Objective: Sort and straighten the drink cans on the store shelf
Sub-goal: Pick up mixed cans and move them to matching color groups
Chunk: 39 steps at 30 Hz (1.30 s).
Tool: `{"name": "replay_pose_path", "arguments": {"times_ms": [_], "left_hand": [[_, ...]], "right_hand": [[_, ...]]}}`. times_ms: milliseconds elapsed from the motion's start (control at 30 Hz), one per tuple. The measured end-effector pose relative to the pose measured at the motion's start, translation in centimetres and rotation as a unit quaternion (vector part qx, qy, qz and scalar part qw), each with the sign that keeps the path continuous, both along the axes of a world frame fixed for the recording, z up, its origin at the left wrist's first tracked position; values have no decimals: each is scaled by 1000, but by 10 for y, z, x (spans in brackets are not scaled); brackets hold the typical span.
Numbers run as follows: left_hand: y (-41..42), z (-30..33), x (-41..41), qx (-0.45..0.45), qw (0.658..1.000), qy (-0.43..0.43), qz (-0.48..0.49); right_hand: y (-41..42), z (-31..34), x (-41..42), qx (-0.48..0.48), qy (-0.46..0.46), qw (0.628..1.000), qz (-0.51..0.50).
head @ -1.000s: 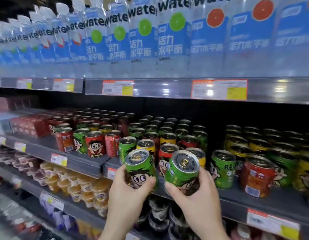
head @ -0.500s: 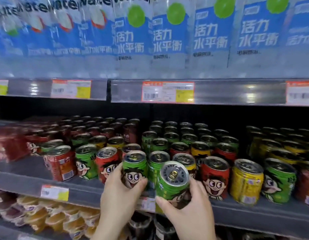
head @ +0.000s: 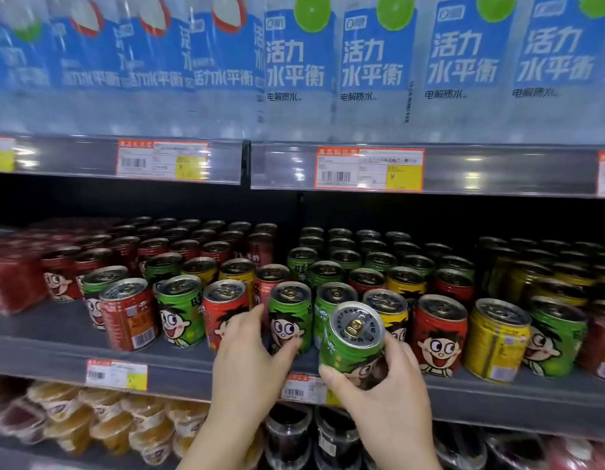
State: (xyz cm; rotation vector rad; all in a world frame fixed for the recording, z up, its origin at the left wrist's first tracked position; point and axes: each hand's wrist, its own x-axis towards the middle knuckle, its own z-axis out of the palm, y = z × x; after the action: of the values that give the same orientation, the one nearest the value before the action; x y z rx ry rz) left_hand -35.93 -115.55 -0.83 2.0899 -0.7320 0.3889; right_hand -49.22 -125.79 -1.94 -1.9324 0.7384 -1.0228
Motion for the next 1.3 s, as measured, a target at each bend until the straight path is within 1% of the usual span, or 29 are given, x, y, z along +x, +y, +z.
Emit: {"name": "replay_pose_path", "arguments": {"times_ms": [33, 67, 100, 167, 200, 233, 300, 333, 400, 433, 467, 533, 600, 700, 767, 900, 1033, 1100, 1167, 1233, 1300], "left_hand": [[5, 2, -4, -30, 999, -28, -4], [10, 5, -9, -65, 997, -23, -37], [14, 9, -17, -84, 991, 29, -98], [14, 14, -31, -78, 952, 184, -231], [10, 12, -36, -66, 942, 207, -256], [5, 8, -38, -56, 948, 188, -250], [-4, 3, -42, -66, 965, 139, -211], [-5, 3, -43, -74, 969, 128, -200], [-2, 4, -41, -97, 965, 151, -189], [1, 7, -39, -116, 960, 173, -187], [4, 12, -38, -134, 955, 190, -185], [8, 24, -38, -161, 949, 202, -182], [10, 32, -39, -172, 946, 203, -183], [13, 35, -38, -166, 948, 206, -176], [15, 35, -39, -149, 950, 211, -174], [15, 31, -38, -121, 952, 225, -170], [12, 27, -37, -99, 955, 224, -168], [9, 26, -39, -98, 954, 225, -170], [3, 25, -42, -101, 955, 219, -174], [-7, 24, -48, -110, 954, 213, -182], [-21, 23, -56, -104, 956, 202, -188]], "right_hand": [[0, 0, -2, -2, -1, 1000, -3], [0, 0, -3, -3, 1, 1000, -7], [0, 0, -4, -4, 5, 1000, -9], [1, 0, -5, -11, 28, 1000, -6], [4, 1, -4, -19, 43, 999, 1], [5, 1, -2, -30, 54, 998, 8], [9, 2, -2, -56, 68, 996, 27], [8, 5, -4, -63, 77, 994, 44], [1, 12, -14, -59, 98, 990, 79], [-4, 17, -20, -51, 101, 990, 78], [-10, 21, -26, -40, 94, 993, 57], [-23, 23, -32, -42, 89, 995, -30], [-29, 20, -29, -63, 134, 984, -98], [-25, 14, -14, -92, 164, 974, -129], [-24, 12, -2, -83, 158, 972, -154], [-33, 11, 16, -55, 186, 960, -200], [-36, 8, 17, -51, 142, 965, -216], [-32, 5, 12, -31, 87, 976, -197], [-29, 5, 1, 16, 16, 987, -161], [-30, 9, -18, 53, -42, 986, -154], [-35, 17, -41, 74, -76, 982, -158]]}}
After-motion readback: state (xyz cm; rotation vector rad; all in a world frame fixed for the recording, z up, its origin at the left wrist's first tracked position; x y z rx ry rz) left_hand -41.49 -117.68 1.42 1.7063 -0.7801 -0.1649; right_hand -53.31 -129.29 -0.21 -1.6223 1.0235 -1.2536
